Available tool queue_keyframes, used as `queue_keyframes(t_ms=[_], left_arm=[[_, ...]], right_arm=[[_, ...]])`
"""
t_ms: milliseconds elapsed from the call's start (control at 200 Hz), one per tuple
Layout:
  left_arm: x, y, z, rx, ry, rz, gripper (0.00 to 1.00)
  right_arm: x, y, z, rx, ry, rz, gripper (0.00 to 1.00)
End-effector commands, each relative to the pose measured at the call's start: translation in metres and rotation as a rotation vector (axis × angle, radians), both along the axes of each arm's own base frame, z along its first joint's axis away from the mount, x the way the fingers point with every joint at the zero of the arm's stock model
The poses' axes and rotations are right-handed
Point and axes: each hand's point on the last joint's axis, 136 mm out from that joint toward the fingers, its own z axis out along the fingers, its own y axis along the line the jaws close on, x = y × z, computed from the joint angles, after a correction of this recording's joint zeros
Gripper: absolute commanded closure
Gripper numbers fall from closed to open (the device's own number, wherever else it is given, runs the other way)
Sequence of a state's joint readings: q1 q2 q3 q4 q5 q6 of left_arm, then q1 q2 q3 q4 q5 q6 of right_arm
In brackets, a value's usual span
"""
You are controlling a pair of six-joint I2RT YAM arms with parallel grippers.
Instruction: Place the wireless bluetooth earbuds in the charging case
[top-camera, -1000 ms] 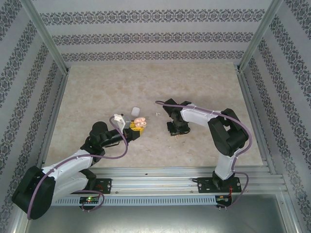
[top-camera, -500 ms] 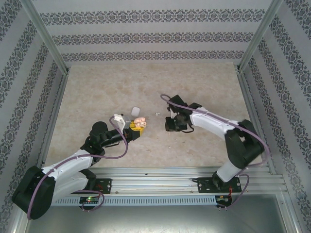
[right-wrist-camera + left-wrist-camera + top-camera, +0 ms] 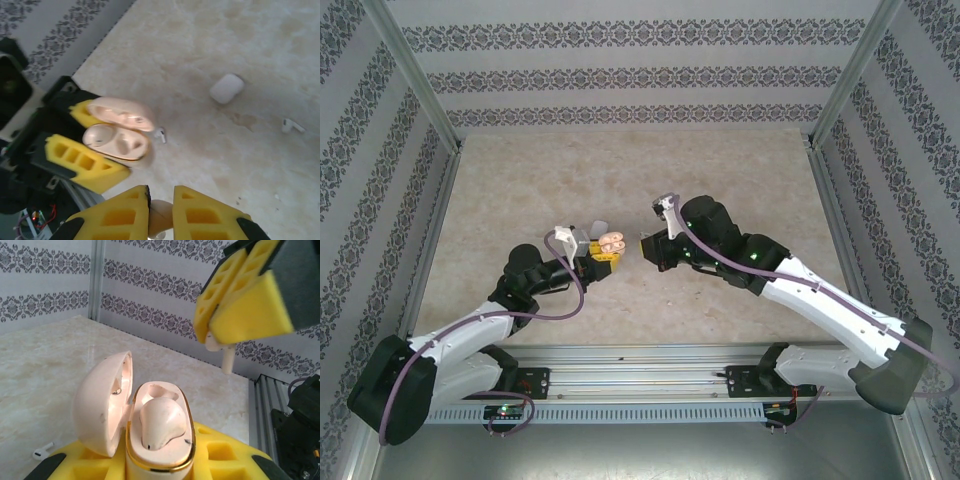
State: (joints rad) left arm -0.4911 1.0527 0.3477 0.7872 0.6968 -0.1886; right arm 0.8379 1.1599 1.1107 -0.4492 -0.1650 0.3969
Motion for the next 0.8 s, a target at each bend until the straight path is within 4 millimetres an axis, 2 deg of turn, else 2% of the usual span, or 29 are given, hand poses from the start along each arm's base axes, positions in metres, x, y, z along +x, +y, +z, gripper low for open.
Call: queue_keyframes(t_ms=[0, 105, 465, 605, 794], left_arm=[[-0.006, -0.007, 0.035, -0.079, -0.075, -0.055, 0.92], [-0.009, -0.008, 0.039, -0.087, -0.069, -0.08, 0.92], [-0.015, -0.011, 0.04, -0.096, -0.051, -0.118, 0.92], [-0.016, -0.011, 0.041, -0.1, -0.051, -0.123, 0.92], [-0.017, -0.011, 0.044, -0.103, -0.055, -0.129, 0.92]], right_arm=[[-0.004, 0.012, 0.028, 0.034, -0.113, 0.061, 0.87], [-0.008, 0.021, 0.035, 0.057, -0.132, 0.107, 0.87], [-0.005, 0.037, 0.055, 0.092, -0.174, 0.163, 0.87], [-0.006, 0.044, 0.053, 0.091, -0.166, 0.194, 0.87], [-0.004, 0.049, 0.038, 0.065, -0.143, 0.21, 0.87]])
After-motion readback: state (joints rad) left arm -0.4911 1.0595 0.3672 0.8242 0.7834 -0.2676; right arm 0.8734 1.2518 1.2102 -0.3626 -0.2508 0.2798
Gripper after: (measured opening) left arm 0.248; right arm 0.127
